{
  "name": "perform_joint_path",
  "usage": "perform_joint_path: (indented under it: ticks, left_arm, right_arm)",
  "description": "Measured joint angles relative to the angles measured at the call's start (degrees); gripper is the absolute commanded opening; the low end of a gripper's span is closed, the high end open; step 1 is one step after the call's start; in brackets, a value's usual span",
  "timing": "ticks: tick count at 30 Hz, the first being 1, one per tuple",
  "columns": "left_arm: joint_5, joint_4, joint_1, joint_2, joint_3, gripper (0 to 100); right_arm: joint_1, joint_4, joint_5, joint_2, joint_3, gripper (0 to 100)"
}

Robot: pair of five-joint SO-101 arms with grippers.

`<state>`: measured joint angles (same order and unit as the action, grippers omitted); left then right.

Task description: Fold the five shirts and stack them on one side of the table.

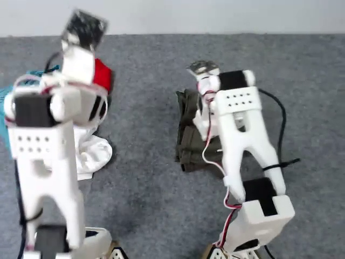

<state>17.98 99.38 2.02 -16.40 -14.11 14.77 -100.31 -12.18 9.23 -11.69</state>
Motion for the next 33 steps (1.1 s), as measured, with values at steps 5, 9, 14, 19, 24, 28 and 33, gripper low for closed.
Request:
perform_joint_path:
  ticks: [5,9,14,19,24,28,33]
  left_arm:
    - [2.7,0.0,0.0,-13.8,17.9,17]
    - [5.9,0.0,0.0,-24.9,30.4,17]
    - [9.3,-3.0,0.0,-37.0,42.4,17]
    - [9.6,-7.3,0.0,-43.1,51.1,17]
    - [9.8,-7.9,0.0,-44.1,52.6,17]
    - [9.8,-7.9,0.0,-44.1,52.8,17]
    - [9.8,-7.9,0.0,-44.1,52.8,17]
  right_arm:
    - [2.3,0.6,0.0,0.0,3.0,49.4]
    - [4.6,3.4,0.0,0.0,6.3,49.4]
    - [9.1,7.6,0.0,0.0,7.1,49.4]
    - [15.0,9.7,0.0,0.0,7.9,49.3]
    - [15.4,12.7,0.0,0.0,11.3,49.3]
    - [15.4,14.8,0.0,0.0,12.5,49.3]
    - [15.4,17.1,0.0,0.0,14.2,49.3]
